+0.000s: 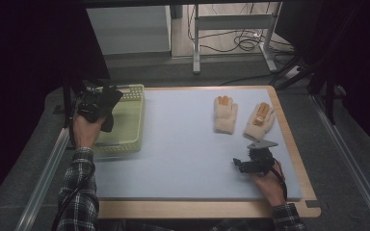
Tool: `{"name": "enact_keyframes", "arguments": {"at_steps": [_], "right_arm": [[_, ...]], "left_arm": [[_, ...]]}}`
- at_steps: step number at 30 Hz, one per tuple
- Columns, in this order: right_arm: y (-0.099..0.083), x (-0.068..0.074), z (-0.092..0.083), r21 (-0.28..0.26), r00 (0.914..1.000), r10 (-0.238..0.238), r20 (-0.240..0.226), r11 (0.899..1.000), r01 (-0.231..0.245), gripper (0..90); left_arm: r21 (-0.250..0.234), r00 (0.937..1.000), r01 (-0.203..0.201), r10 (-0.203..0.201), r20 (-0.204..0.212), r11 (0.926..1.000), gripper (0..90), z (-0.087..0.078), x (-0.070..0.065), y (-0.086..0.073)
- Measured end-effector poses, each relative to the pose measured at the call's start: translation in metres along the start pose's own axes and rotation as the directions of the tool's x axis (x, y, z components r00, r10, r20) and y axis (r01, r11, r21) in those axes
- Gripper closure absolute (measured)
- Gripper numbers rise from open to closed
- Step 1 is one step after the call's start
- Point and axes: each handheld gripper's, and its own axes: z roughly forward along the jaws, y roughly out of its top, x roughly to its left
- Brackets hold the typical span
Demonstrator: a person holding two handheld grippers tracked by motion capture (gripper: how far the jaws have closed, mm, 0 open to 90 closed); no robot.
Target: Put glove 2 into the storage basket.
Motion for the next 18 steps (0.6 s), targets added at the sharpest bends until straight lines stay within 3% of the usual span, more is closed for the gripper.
{"name": "enact_keyframes", "arguments": {"at_steps": [7, 15, 18], "right_arm": [[0.000, 0.000, 0.000, 0.001, 1.0000, 0.003, 0.000, 1.000, -0.003, 15.1], [0.000, -0.001, 0.000, 0.002, 1.0000, 0.005, -0.004, 1.000, -0.005, 15.1], [0.000, -0.001, 0.000, 0.002, 1.0000, 0.006, -0.005, 1.000, -0.006, 15.1]], "left_arm": [[0.044, 0.9989, 0.042, -0.043, 0.017, 0.9981, 60.5, 0.023, 0.011, -0.006], [0.142, 0.9991, 0.043, -0.043, -0.004, 0.9889, 58.8, 0.041, 0.020, -0.005], [0.158, 0.9991, 0.043, -0.043, -0.006, 0.9865, 58.3, 0.046, 0.021, -0.004]]}}
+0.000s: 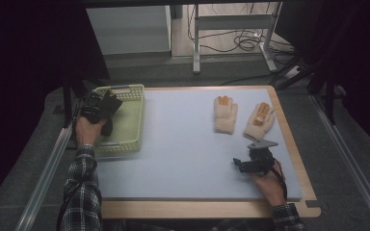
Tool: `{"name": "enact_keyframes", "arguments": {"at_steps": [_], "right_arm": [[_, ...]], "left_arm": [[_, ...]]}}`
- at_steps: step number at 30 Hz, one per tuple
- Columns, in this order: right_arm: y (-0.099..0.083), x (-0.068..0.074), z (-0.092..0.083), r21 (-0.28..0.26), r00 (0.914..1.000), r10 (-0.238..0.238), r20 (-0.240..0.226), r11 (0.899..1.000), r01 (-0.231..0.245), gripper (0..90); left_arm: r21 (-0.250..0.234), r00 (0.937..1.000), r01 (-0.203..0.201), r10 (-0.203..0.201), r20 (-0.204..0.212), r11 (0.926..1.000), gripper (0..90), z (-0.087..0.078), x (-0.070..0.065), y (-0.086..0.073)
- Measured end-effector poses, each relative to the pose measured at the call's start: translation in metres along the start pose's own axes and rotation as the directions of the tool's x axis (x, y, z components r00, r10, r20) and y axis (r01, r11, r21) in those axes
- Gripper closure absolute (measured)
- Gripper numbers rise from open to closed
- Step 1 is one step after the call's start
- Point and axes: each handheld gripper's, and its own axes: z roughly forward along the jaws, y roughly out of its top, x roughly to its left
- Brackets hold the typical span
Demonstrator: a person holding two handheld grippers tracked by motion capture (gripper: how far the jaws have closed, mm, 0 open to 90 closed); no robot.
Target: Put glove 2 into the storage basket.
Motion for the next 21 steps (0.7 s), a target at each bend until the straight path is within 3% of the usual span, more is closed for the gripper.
{"name": "enact_keyframes", "arguments": {"at_steps": [3, 9, 13, 21], "right_arm": [[0.000, 0.000, 0.000, -0.001, 1.0000, -0.001, 0.001, 1.000, 0.001, 15.1], [0.000, 0.000, 0.000, 0.000, 1.0000, 0.000, 0.002, 1.000, 0.000, 15.1], [0.000, 0.000, 0.000, 0.000, 1.0000, 0.001, 0.002, 1.000, -0.001, 15.1], [0.000, 0.001, 0.000, -0.001, 1.0000, -0.001, 0.004, 1.000, 0.001, 15.1]], "left_arm": [[0.016, 1.0000, 0.005, -0.005, -0.001, 0.9999, 55.7, 0.006, 0.002, 0.003], [0.068, 0.9985, 0.025, -0.022, -0.051, 0.9974, 29.4, 0.016, 0.004, 0.000], [0.044, 0.9989, 0.024, -0.022, -0.042, 0.9987, 15.0, 0.011, 0.001, 0.001], [0.015, 0.9994, 0.033, -0.033, -0.005, 0.9993, 7.9, 0.000, 0.004, -0.003]]}}
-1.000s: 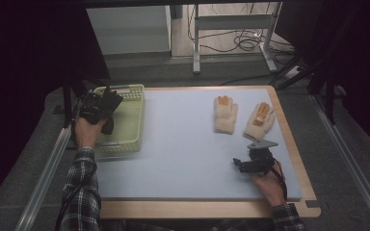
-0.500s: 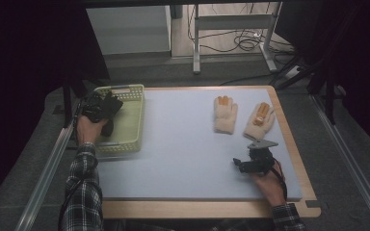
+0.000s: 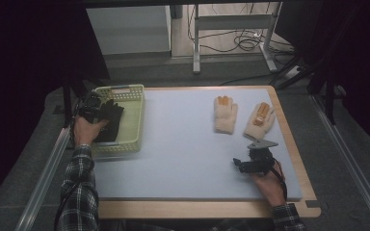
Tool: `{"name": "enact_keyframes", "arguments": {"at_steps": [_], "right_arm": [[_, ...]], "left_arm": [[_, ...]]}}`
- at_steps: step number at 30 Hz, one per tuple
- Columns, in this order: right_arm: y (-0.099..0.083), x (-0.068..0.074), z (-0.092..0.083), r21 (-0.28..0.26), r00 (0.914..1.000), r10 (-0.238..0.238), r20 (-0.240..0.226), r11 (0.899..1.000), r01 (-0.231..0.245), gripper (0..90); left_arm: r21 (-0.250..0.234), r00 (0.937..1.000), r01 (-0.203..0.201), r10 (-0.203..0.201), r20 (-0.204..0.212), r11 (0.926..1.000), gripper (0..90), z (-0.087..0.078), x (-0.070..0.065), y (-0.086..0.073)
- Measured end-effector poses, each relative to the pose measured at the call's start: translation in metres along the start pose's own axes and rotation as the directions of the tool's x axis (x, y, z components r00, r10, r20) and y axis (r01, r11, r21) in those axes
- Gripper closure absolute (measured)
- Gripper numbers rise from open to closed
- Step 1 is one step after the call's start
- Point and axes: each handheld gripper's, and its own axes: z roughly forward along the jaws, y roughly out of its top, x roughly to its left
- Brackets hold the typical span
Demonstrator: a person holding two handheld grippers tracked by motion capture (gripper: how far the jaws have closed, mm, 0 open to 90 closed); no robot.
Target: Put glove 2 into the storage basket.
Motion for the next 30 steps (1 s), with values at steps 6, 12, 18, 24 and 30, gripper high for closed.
{"name": "enact_keyframes", "arguments": {"at_steps": [6, 12, 18, 24, 30], "right_arm": [[0.000, 0.000, 0.000, 0.000, 1.0000, -0.001, 0.001, 1.000, 0.001, 15.1], [0.000, 0.000, 0.000, -0.001, 1.0000, -0.004, 0.002, 1.000, 0.004, 15.1], [0.000, 0.000, 0.000, 0.000, 1.0000, -0.001, 0.002, 1.000, 0.001, 15.1], [0.000, 0.000, 0.000, 0.000, 1.0000, -0.001, 0.001, 1.000, 0.001, 15.1], [0.000, 0.000, 0.000, 0.003, 1.0000, -0.001, 0.001, 1.000, 0.001, 15.1]], "left_arm": [[-0.047, 0.9978, -0.012, 0.015, 0.065, 0.9988, 4.4, -0.009, -0.002, -0.007], [-0.129, 0.9875, -0.009, 0.029, 0.155, 0.9916, 3.1, -0.023, -0.006, -0.013], [-0.178, 0.9765, -0.049, 0.084, 0.199, 0.9828, 2.3, -0.036, -0.018, -0.020], [-0.237, 0.9628, -0.111, 0.164, 0.215, 0.9652, 0.9, -0.046, -0.033, -0.030], [-0.270, 0.9466, -0.150, 0.217, 0.238, 0.9510, 0.0, -0.055, -0.051, -0.037]]}}
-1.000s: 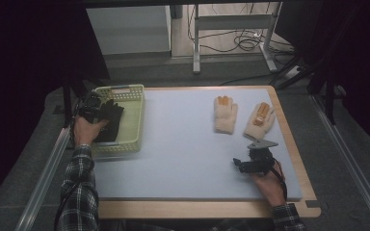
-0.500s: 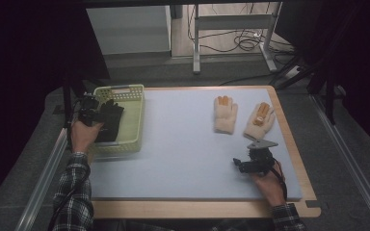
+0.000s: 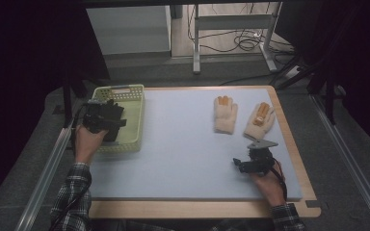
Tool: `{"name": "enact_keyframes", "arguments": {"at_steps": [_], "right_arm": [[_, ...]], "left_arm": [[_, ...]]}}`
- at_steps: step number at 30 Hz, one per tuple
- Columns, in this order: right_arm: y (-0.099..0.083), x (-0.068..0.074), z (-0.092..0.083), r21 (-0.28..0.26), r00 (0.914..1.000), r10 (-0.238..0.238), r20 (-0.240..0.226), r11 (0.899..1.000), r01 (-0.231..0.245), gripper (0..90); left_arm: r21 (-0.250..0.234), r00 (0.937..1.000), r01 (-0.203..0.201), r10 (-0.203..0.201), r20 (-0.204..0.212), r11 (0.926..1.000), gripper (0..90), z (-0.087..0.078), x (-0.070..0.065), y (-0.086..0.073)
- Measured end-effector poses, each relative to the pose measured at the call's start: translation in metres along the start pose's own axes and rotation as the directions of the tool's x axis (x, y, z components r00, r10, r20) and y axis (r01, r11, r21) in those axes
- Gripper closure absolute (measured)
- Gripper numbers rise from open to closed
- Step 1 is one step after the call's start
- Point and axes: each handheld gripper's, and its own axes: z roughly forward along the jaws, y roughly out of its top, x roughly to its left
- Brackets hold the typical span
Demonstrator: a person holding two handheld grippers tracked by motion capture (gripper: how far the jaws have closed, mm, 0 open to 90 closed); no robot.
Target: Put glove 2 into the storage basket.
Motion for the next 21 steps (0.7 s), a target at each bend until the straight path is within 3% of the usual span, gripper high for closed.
{"name": "enact_keyframes", "arguments": {"at_steps": [3, 8, 11, 13, 17, 18, 21], "right_arm": [[0.000, 0.000, 0.000, 0.000, 1.0000, 0.000, -0.001, 1.000, 0.000, 15.1], [0.000, 0.000, 0.000, 0.001, 1.0000, 0.001, -0.001, 1.000, -0.001, 15.1], [0.000, -0.001, 0.000, 0.002, 1.0000, 0.001, -0.004, 1.000, -0.001, 15.1], [0.000, -0.001, 0.000, 0.002, 1.0000, 0.003, -0.005, 1.000, -0.003, 15.1], [0.000, -0.001, 0.000, 0.003, 1.0000, 0.006, -0.005, 1.000, -0.006, 15.0], [0.000, -0.001, 0.000, 0.003, 1.0000, 0.006, -0.005, 1.000, -0.006, 14.9], [0.000, -0.001, 0.000, 0.003, 1.0000, 0.006, -0.005, 1.000, -0.006, 14.8]], "left_arm": [[0.008, 0.9986, -0.051, 0.051, 0.013, 0.9987, 0.0, -0.002, -0.017, 0.002], [-0.006, 0.9960, -0.078, 0.078, 0.042, 0.9969, 0.0, -0.005, -0.033, 0.004], [-0.018, 0.9913, -0.114, 0.115, 0.064, 0.9933, 0.0, -0.007, -0.052, 0.007], [-0.023, 0.9900, -0.121, 0.123, 0.070, 0.9924, 0.0, -0.007, -0.057, 0.007], [-0.042, 0.9812, -0.156, 0.160, 0.108, 0.9868, 0.0, -0.005, -0.082, 0.007], [-0.042, 0.9812, -0.156, 0.160, 0.108, 0.9868, 0.0, -0.005, -0.082, 0.007], [-0.057, 0.9707, -0.192, 0.198, 0.135, 0.9797, 0.0, -0.002, -0.100, 0.005]]}}
